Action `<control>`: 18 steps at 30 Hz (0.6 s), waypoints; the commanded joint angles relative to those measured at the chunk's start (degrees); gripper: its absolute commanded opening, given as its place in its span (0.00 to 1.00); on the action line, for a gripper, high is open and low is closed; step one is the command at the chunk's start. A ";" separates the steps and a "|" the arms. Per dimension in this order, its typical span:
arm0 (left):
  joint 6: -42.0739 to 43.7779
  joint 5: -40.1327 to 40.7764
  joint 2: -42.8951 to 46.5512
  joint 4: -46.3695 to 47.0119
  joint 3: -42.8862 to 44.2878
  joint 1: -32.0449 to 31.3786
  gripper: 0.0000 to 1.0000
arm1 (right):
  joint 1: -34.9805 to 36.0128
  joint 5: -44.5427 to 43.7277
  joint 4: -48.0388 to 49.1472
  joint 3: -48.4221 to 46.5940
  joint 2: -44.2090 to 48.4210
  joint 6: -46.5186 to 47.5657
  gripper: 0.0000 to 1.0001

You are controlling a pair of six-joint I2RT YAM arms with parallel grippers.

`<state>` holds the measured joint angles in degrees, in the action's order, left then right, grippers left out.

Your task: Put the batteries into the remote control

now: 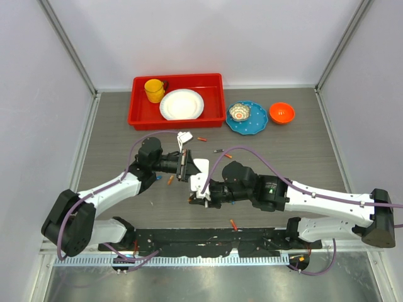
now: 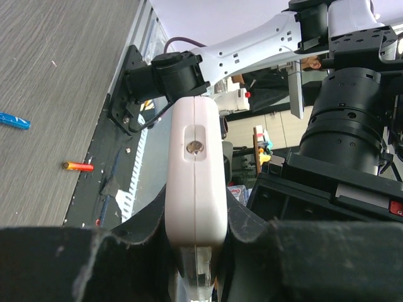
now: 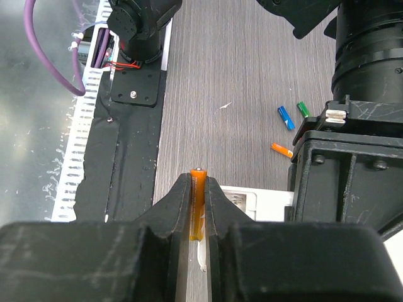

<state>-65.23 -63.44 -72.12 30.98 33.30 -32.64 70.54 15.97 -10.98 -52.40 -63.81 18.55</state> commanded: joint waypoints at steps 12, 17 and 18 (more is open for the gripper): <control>4.15 -1.07 2.07 -4.26 1.51 -1.02 0.00 | -0.67 -1.03 1.84 -2.53 0.62 1.41 0.01; 4.06 -1.16 2.60 -4.26 1.68 -1.28 0.00 | -1.11 -1.20 1.76 -1.83 0.44 1.41 0.01; 4.06 -1.16 2.68 -4.26 1.68 -1.28 0.00 | -1.11 -1.11 1.75 -1.74 0.44 1.41 0.01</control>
<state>-62.28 -63.26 -71.64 26.17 33.30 -33.65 69.84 15.42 -11.03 -52.42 -63.79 19.42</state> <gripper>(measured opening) 0.258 0.150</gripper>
